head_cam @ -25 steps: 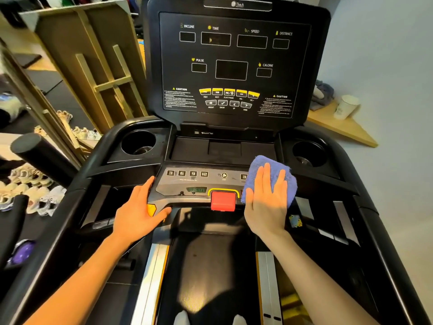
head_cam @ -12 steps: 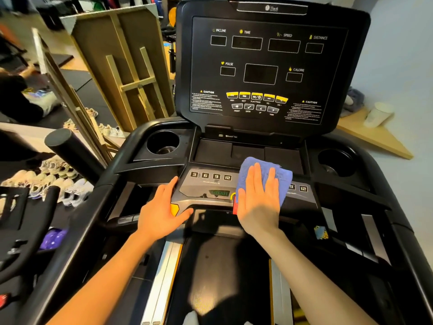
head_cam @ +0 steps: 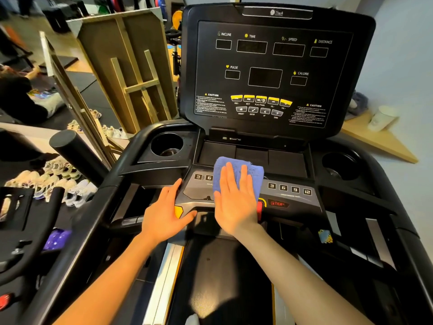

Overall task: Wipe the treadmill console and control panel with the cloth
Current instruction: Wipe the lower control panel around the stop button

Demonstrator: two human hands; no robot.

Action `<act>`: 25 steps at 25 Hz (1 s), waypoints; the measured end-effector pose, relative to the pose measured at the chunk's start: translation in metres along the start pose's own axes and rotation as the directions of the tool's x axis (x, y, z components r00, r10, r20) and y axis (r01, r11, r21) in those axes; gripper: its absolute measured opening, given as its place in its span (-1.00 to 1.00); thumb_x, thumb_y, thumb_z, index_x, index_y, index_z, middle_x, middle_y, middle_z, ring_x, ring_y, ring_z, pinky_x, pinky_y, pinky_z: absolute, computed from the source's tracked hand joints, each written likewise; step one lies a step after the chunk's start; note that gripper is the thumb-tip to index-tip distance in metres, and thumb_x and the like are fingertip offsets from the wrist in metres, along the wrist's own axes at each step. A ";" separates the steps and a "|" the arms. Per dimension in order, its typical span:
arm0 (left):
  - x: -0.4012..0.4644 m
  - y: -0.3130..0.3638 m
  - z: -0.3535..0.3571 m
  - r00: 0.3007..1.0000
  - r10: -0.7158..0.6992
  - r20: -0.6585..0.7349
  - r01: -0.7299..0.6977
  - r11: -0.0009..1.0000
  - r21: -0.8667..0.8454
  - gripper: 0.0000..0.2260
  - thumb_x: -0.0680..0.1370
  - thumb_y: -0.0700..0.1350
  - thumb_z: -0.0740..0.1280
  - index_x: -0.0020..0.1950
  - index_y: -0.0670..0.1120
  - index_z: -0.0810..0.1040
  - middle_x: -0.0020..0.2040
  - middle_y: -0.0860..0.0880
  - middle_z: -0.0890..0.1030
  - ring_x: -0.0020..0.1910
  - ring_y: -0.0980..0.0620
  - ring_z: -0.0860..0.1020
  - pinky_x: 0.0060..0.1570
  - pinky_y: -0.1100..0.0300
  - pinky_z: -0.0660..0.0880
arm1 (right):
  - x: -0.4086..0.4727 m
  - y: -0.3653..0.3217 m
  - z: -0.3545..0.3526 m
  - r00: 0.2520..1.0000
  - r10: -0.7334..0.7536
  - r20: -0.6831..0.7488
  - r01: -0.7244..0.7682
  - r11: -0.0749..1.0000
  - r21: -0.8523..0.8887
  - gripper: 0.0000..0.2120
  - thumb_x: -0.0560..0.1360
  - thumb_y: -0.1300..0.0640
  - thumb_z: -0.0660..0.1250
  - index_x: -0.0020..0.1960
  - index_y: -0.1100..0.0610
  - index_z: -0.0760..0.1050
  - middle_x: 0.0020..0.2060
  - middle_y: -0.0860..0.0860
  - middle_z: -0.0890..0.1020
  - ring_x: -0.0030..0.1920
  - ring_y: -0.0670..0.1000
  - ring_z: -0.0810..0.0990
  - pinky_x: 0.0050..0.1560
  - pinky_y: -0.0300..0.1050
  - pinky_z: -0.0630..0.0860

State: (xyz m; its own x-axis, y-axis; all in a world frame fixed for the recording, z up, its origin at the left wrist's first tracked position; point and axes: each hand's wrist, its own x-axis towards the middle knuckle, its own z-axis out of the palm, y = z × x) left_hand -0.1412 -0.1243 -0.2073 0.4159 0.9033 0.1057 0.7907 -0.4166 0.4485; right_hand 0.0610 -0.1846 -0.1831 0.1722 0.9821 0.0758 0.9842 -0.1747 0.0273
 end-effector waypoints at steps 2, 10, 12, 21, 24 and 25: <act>0.000 -0.001 0.000 1.000 0.008 -0.003 -0.008 1.000 -0.001 -0.11 0.38 0.41 0.28 0.59 0.04 0.10 0.35 0.00 0.45 0.00 0.05 0.60 -0.20 0.15 0.59 | 0.002 -0.014 -0.003 0.999 -0.037 -0.017 0.037 0.999 0.001 -0.32 0.66 -0.15 -0.12 0.62 0.24 -0.17 0.62 0.22 -0.03 0.58 0.39 -0.10 0.58 0.25 -0.04; -0.001 -0.004 -0.001 0.999 0.033 -0.008 -0.034 0.998 -0.057 -0.15 0.40 0.39 0.30 0.58 0.06 0.14 0.27 0.03 0.48 -0.05 0.07 0.60 -0.21 0.04 0.62 | 0.000 -0.054 -0.002 0.983 -0.164 -0.086 0.171 0.983 0.072 -0.37 0.67 -0.08 -0.06 0.63 0.22 -0.04 0.62 0.18 0.05 0.59 0.36 -0.09 0.58 0.25 -0.01; -0.001 -0.004 -0.003 0.999 0.037 0.006 -0.037 0.996 -0.087 -0.20 0.41 0.31 0.34 0.57 0.12 0.14 0.24 0.07 0.48 -0.05 0.07 0.61 -0.19 0.05 0.61 | -0.002 -0.057 -0.001 0.975 -0.204 -0.085 0.210 0.974 0.082 -0.37 0.67 -0.09 -0.04 0.63 0.20 -0.06 0.62 0.17 0.04 0.59 0.34 -0.13 0.58 0.24 -0.03; 0.000 -0.009 -0.004 0.999 0.035 0.039 -0.028 0.984 -0.177 -0.49 0.39 0.21 0.30 0.32 0.14 0.37 0.11 0.16 0.52 -0.09 0.15 0.56 -0.13 0.12 0.57 | -0.010 -0.068 0.007 0.924 -0.374 -0.076 0.380 0.920 0.097 -0.38 0.64 -0.08 -0.11 0.63 0.19 0.02 0.62 0.11 0.09 0.62 0.26 -0.13 0.59 0.20 -0.04; -0.001 -0.011 -0.005 0.995 0.091 0.037 -0.082 0.977 -0.197 -0.40 0.37 0.17 0.35 0.39 0.12 0.35 0.14 0.24 0.48 -0.05 0.21 0.54 -0.12 0.20 0.55 | -0.013 -0.065 0.008 0.895 -0.440 -0.075 0.443 0.897 0.015 -0.39 0.65 -0.08 0.02 0.62 0.18 0.05 0.62 0.11 0.13 0.61 0.27 -0.11 0.60 0.19 -0.11; -0.001 -0.012 -0.007 0.993 0.114 0.039 -0.104 0.973 -0.207 -0.37 0.35 0.15 0.39 0.40 0.13 0.35 0.14 0.27 0.47 -0.03 0.24 0.53 -0.11 0.26 0.53 | -0.014 -0.063 0.008 0.881 -0.467 -0.076 0.467 0.884 -0.012 -0.37 0.64 -0.08 0.09 0.62 0.17 0.07 0.61 0.10 0.14 0.61 0.28 -0.09 0.60 0.19 -0.12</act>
State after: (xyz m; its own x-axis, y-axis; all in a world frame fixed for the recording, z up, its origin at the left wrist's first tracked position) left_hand -0.1542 -0.1191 -0.2071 0.5209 0.8450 0.1212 0.6332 -0.4777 0.6090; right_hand -0.0035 -0.1865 -0.1940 -0.3109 0.9416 0.1296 0.9500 0.3038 0.0719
